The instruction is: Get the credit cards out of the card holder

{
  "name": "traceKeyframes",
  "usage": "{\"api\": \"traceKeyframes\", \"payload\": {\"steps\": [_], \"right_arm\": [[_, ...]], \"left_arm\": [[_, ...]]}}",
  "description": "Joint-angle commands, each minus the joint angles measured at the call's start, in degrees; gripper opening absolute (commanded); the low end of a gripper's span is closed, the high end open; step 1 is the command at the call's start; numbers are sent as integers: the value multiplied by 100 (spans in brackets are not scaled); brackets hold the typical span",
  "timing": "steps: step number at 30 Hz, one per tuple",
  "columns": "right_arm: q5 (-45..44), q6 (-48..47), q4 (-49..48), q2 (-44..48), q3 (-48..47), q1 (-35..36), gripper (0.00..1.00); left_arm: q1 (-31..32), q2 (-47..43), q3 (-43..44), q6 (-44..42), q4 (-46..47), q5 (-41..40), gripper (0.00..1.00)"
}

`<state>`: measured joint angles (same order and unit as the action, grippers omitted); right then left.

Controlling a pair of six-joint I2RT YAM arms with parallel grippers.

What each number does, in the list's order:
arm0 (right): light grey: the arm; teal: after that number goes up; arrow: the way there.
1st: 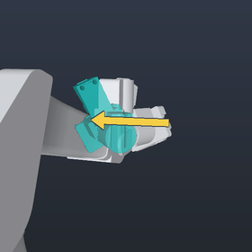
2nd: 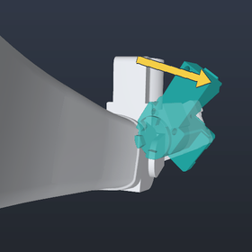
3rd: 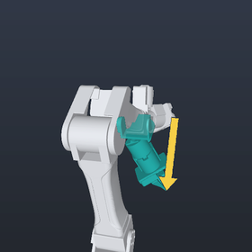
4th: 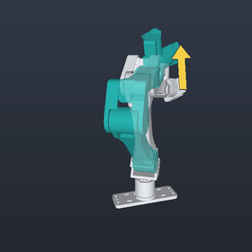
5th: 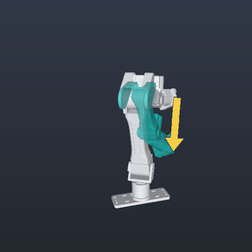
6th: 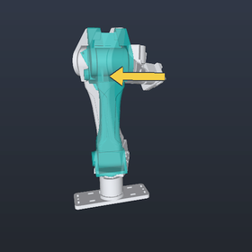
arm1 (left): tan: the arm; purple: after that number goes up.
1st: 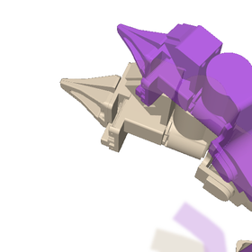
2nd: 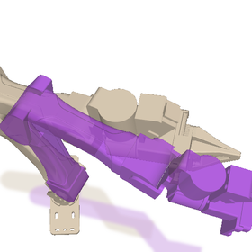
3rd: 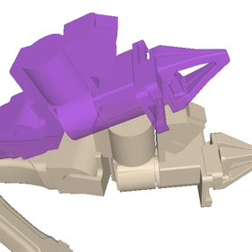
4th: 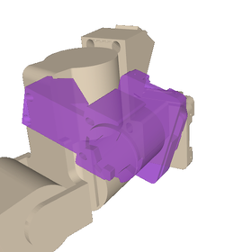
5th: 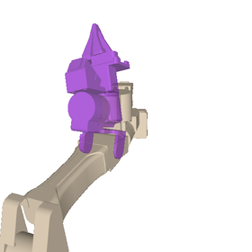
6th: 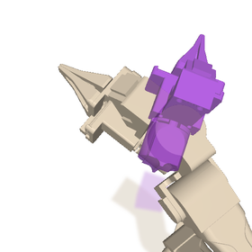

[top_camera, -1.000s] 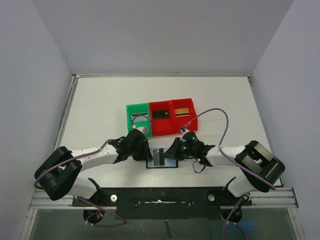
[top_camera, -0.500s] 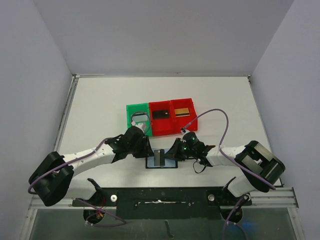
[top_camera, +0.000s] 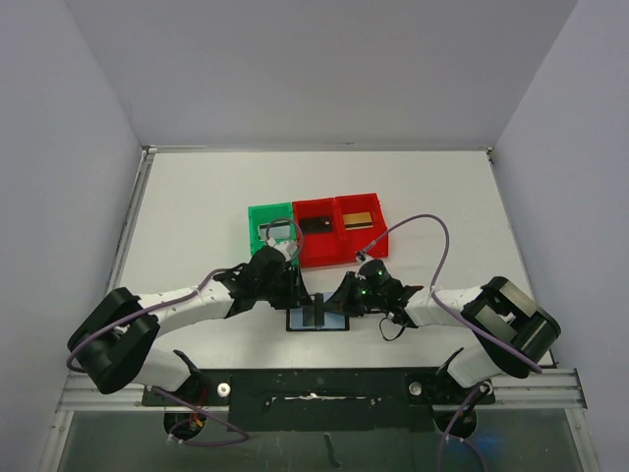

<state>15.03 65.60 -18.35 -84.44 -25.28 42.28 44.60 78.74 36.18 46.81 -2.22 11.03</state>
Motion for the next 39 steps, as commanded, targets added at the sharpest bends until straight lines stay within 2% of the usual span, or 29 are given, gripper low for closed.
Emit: {"api": "traceKeyframes", "payload": {"steps": [1, 6, 11, 18, 26, 30, 34, 39], "right_arm": [[-70, 34, -151, 176, 20, -45, 0], [-53, 36, -165, 140, 5, -45, 0], [-120, 57, -154, 207, 43, -36, 1], [-47, 62, -260, 163, 41, -36, 10], [-23, 105, -372, 93, 75, -40, 26], [96, 97, -517, -37, 79, -36, 29], [317, 86, -858, -196, 76, -37, 29], [215, 95, -706, -165, 78, -51, 16]], "left_arm": [[40, 296, -157, 112, 263, 86, 30], [40, 399, -169, 110, -123, -262, 27], [40, 340, -240, 73, -244, -284, 26], [40, 414, -227, 19, -279, -241, 24], [40, 394, -185, -8, -365, -228, 23], [40, 425, -180, -13, -367, -205, 22], [40, 436, -181, -14, -367, -206, 22], [40, 449, -190, -3, -384, -207, 22]]}}
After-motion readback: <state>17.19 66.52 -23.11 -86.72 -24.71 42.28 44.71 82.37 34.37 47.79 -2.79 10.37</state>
